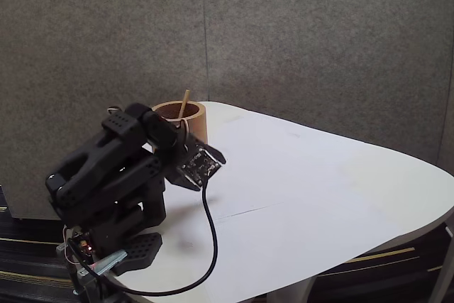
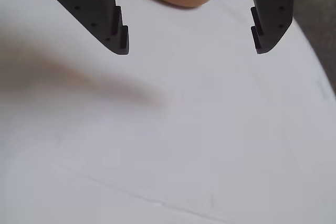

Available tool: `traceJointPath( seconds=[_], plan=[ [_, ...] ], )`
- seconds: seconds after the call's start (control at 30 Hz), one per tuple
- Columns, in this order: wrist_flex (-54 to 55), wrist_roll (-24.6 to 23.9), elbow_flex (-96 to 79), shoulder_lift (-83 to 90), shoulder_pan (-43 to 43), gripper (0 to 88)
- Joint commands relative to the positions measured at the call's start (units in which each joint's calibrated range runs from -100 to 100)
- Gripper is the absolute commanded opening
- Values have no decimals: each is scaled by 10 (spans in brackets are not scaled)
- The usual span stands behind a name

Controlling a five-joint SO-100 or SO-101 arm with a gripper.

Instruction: Grab the pen and put it in the pen holder.

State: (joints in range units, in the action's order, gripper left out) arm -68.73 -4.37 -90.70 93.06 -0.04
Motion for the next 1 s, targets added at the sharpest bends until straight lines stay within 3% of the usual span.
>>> traceJointPath(
  seconds=[0.0,0.97],
  plan=[
    [-10,-3,-33,-4,26,335],
    [-10,-2,-41,-4,28,335]
  ],
)
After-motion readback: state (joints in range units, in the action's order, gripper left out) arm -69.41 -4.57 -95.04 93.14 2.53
